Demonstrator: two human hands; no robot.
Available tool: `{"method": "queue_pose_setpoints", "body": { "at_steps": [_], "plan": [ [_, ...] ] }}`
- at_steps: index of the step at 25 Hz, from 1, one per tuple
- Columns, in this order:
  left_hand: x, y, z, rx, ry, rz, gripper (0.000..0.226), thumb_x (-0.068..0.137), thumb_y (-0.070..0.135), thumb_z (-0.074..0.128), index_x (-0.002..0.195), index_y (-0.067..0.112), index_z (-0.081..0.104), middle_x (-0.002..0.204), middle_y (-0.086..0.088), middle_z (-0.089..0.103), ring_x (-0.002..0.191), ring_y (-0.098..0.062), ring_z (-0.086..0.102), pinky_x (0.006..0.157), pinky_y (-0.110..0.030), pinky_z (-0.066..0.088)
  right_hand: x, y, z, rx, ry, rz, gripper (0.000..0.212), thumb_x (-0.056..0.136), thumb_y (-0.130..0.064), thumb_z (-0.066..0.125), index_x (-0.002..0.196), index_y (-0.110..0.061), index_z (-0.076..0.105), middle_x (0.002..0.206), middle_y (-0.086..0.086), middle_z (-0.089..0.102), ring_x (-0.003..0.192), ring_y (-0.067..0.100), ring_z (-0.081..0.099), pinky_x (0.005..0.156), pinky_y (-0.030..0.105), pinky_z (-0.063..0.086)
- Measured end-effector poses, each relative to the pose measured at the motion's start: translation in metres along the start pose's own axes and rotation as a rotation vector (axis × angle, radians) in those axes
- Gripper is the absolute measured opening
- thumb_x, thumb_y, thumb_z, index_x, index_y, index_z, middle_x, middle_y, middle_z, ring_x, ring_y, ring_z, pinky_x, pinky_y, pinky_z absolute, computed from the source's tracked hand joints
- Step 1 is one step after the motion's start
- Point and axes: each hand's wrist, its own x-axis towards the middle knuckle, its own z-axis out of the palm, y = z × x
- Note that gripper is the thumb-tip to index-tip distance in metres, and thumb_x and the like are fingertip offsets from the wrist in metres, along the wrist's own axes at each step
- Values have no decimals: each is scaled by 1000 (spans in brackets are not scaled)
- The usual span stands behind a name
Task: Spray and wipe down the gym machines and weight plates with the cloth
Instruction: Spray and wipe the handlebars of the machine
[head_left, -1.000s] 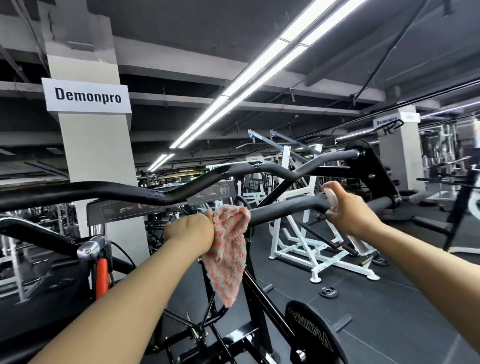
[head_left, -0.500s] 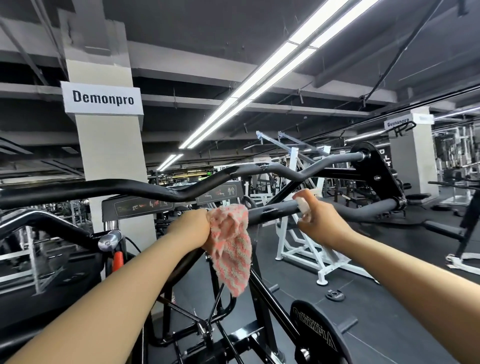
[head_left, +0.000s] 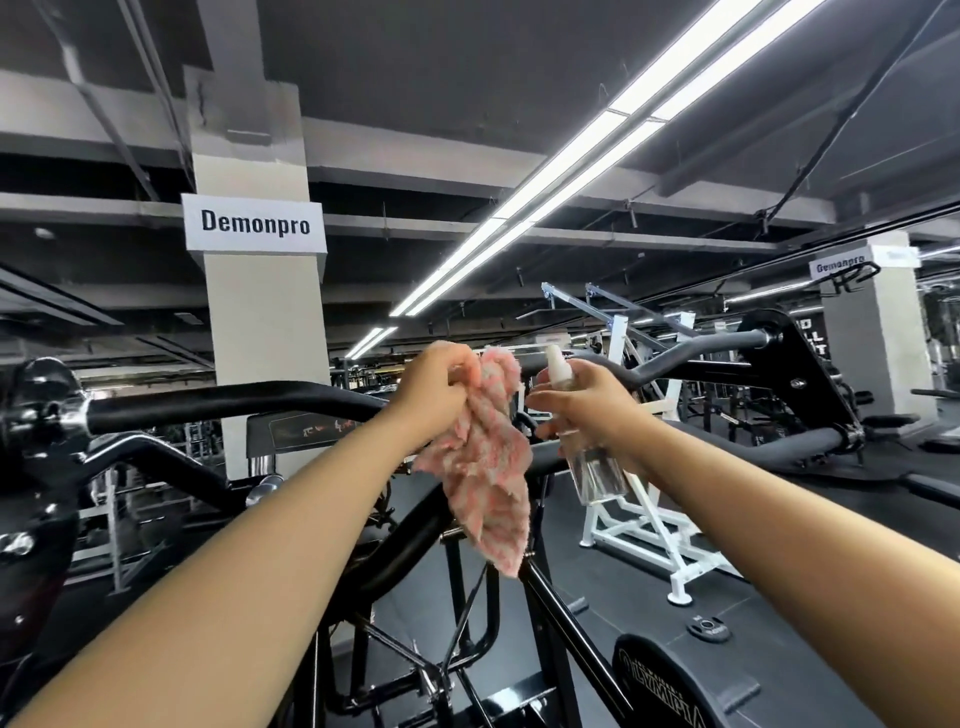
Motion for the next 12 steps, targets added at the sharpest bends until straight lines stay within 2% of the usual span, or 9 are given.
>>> {"method": "queue_pose_setpoints", "body": {
  "at_steps": [2,4,5,9,12],
  "plan": [
    [5,5,-4,21,-34,63,48,73,-20,47,52,22,54,106,-5,60,98,-11,51,87,-21,40,2,-6,6,114,-74,71,28,81,-5,70,102,-9,53,91,10,65,61,20,67,43,28,51],
    [9,11,-10,59,-63,90,41,77,-18,51,55,15,65,109,0,55,100,-6,47,87,-16,37,3,-10,12,218,-128,123,33,82,-3,68,110,-7,51,89,11,67,65,22,68,43,30,53],
    [12,12,-13,93,-75,107,36,79,-15,53,60,11,69,111,2,53,102,-5,46,87,-15,35,5,-11,14,233,-110,121,32,82,-3,68,109,-7,51,89,12,67,66,22,68,43,28,52],
    [21,6,-33,255,-121,223,23,84,-5,60,75,11,74,114,3,47,105,-5,40,89,-14,31,14,-17,18,133,150,65,25,82,-1,67,97,-9,49,94,14,62,72,20,67,45,26,50],
    [29,7,-41,192,-40,322,17,84,-1,63,79,10,75,106,5,48,100,-6,44,83,-10,33,11,-22,24,292,16,128,18,87,1,58,101,-7,50,87,11,61,65,19,65,46,28,52]
  ]
}}
